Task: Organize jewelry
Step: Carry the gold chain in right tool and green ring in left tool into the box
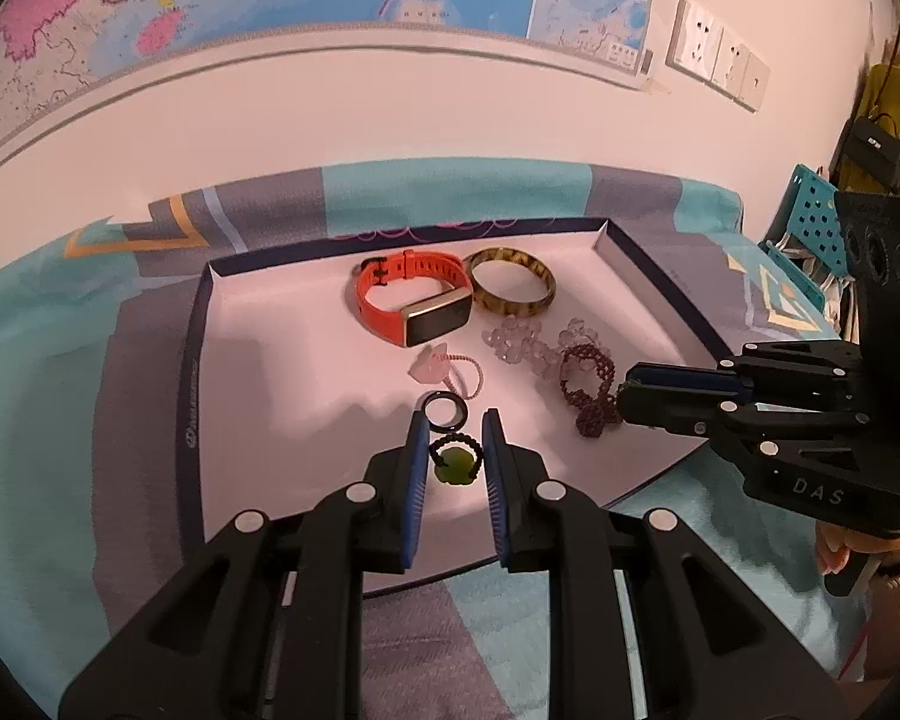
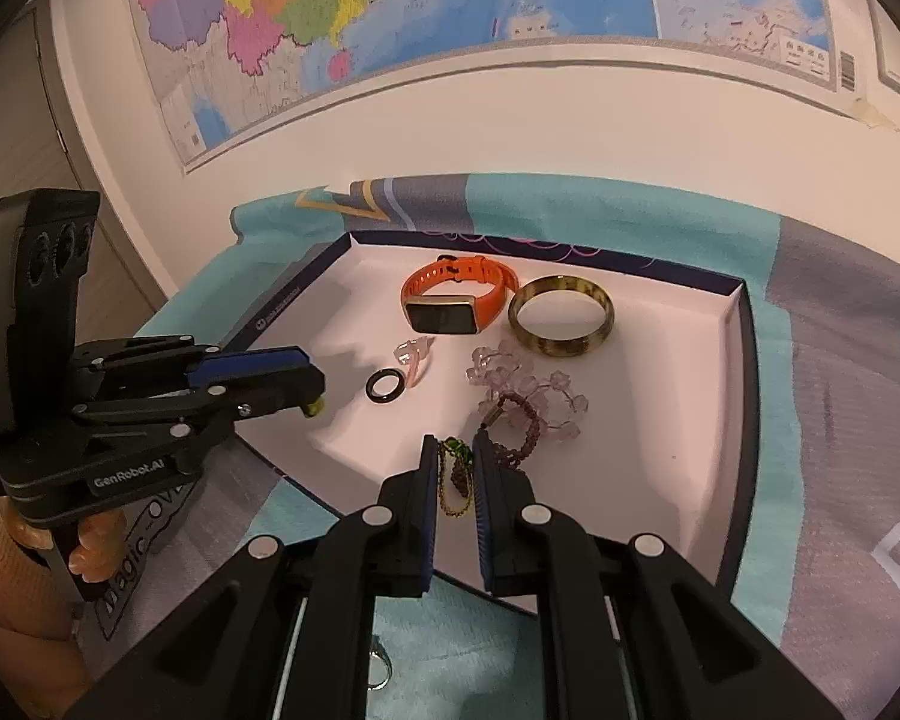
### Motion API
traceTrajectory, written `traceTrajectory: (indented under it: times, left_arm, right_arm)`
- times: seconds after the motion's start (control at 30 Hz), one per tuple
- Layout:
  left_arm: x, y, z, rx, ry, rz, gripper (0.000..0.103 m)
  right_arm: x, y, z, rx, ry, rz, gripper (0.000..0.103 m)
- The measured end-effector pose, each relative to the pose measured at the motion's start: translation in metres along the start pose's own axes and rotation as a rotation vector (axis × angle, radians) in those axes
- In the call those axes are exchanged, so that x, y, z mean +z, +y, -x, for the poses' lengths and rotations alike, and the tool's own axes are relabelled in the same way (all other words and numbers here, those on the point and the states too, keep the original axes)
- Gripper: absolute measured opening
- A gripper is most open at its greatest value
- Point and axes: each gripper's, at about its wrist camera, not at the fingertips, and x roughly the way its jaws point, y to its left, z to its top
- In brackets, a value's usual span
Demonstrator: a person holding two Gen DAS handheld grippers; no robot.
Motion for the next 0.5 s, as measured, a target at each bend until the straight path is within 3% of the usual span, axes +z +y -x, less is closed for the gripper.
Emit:
traceTrajectory:
  times: [0.5]
  left_arm:
    - [0.003,0.002,-0.022,0.009,0.036,0.008,0.019]
  right_arm:
    - [0.000,0.000,-0.017,-0.010,0.039,0.007,0.010]
